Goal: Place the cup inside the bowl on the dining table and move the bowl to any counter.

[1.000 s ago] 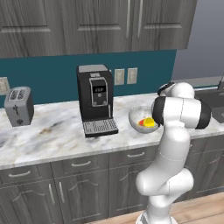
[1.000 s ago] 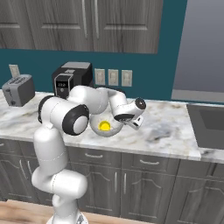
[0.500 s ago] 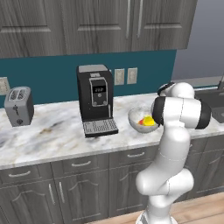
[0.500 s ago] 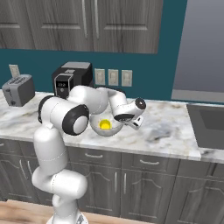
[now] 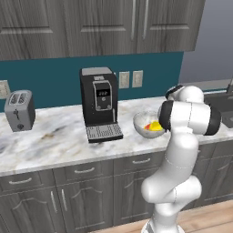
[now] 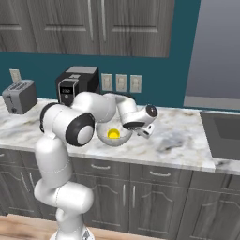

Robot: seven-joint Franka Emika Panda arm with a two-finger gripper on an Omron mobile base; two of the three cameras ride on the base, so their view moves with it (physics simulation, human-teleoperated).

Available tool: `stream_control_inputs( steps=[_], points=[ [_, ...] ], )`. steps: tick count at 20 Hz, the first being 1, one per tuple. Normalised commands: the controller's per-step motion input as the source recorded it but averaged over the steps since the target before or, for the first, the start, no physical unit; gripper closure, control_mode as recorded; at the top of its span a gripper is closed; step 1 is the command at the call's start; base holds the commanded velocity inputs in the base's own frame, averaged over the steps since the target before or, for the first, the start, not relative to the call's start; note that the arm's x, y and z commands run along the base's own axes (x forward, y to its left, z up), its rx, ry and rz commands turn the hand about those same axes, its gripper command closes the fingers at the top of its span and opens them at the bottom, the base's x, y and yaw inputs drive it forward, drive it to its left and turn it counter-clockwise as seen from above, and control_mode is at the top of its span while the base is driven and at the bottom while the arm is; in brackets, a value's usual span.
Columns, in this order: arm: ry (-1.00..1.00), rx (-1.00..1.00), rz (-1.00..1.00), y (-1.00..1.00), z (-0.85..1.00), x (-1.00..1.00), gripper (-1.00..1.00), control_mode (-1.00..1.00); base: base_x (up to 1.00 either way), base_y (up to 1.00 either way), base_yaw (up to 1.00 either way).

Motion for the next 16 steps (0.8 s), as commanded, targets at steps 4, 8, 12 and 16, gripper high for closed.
stream_control_inputs(
  steps=[4,8,12,16],
  points=[
    [-0.02,-0.06,0.0,-0.08,0.4,-0.54,-1.0,-1.0,0.0,0.0,0.0],
    [0.0,-0.11,0.0,-0.06,0.29,-0.59,-1.0,-1.0,0.0,0.0,0.0],
    [0.0,-0.13,0.0,-0.04,0.34,-0.45,-1.0,-1.0,0.0,0.0,0.0],
    [0.0,-0.13,0.0,0.0,0.49,-0.39,-1.0,-1.0,0.0,0.0,0.0]
  ],
)
